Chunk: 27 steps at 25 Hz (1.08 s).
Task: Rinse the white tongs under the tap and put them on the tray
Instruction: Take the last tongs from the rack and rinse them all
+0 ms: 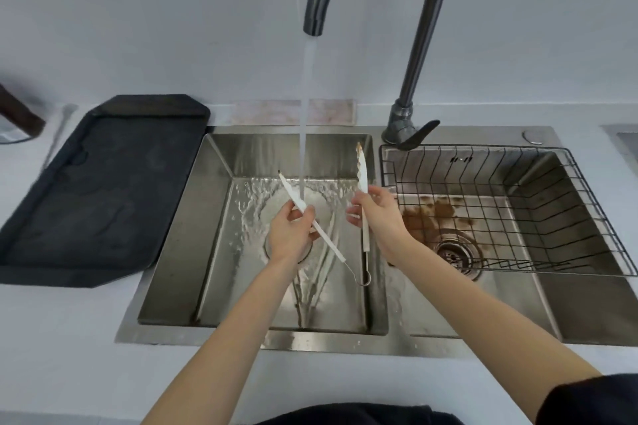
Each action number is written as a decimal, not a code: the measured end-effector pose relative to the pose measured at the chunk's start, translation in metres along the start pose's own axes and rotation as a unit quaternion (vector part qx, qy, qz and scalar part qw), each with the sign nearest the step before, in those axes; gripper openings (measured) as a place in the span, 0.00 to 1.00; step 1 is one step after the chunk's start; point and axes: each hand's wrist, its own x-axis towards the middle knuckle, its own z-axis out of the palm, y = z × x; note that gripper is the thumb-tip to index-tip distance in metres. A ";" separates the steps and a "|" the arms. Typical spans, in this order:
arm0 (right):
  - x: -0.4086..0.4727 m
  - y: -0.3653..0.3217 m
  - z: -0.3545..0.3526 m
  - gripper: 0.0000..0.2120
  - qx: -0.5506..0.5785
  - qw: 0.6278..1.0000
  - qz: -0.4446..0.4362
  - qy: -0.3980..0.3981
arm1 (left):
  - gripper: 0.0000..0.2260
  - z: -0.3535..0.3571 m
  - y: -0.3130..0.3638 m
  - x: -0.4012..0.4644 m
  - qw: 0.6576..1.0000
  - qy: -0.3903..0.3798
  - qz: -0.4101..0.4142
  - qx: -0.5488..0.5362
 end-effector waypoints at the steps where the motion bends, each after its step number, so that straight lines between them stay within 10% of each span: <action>1: 0.003 -0.002 0.010 0.20 0.001 1.000 -0.005 -0.002 | 0.14 -0.009 0.001 0.005 1.000 -0.002 0.000 0.003; 20: 0.075 0.005 0.110 0.14 0.253 0.947 0.198 -0.023 | 0.23 -0.090 0.051 0.084 0.982 -0.023 0.125 0.142; 27: 0.080 0.002 0.104 0.07 0.267 0.939 0.215 -0.027 | 0.18 -0.099 0.028 0.095 0.999 -0.027 0.008 0.023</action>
